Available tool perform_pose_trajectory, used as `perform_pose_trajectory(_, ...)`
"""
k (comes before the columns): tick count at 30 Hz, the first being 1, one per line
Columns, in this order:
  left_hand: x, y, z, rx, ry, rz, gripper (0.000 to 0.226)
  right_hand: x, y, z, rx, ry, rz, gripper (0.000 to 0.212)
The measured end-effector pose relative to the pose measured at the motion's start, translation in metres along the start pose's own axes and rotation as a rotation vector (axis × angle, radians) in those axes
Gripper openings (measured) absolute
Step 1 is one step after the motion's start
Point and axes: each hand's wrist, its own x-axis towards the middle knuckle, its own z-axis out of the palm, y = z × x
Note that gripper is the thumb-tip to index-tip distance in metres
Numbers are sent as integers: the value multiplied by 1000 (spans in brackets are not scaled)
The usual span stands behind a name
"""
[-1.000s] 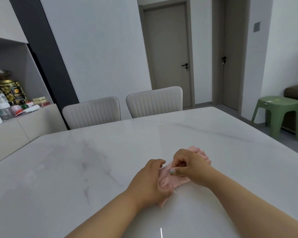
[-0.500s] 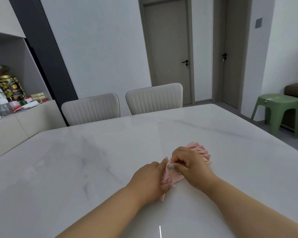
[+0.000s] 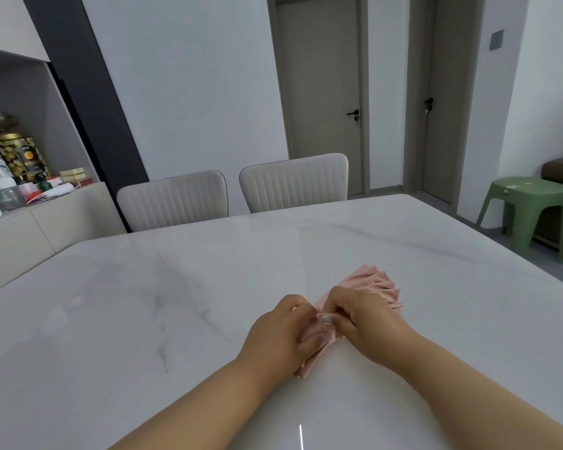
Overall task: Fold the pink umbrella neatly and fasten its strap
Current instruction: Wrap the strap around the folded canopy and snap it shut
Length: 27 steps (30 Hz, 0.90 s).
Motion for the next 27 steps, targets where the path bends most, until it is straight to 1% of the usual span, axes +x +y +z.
perform_pose_trajectory(2,-2,1,1,4,15,19,26,-2,-5,-2,42,-41,57,17)
perform_pose_trajectory(5,-2,1,1,10,29,45,27,-3,-7,-6,109,-119,117,13)
perform_pose_trajectory(7,-3,2,1,29,5,56,28,-4,-8,-8,96,-137,110,25)
perform_pose_trajectory(8,-3,2,1,56,-18,58,34,-4,-8,-8,68,-137,102,27)
perform_pose_trajectory(10,-3,2,0,115,-50,55,42,-2,-11,-10,-42,-150,109,23)
perform_pose_trajectory(12,-1,2,0,152,-56,54,41,5,-15,-14,-200,-202,133,25)
perform_pose_trajectory(14,0,1,0,135,-51,54,40,9,-15,-19,-288,-268,140,28)
perform_pose_trajectory(16,2,-1,0,84,-29,48,42,5,-13,-20,-269,-241,84,24)
perform_pose_trajectory(19,7,-7,-3,42,15,0,47,-7,-11,-17,-112,-193,28,13)
perform_pose_trajectory(21,11,-11,-4,57,34,-13,48,-9,-11,-11,-100,-188,-21,9)
perform_pose_trajectory(24,14,-15,-3,122,53,6,48,-6,-9,-10,-115,-153,-72,9)
perform_pose_trajectory(27,12,-17,3,164,72,74,43,-3,-9,-12,-47,-65,-123,18)
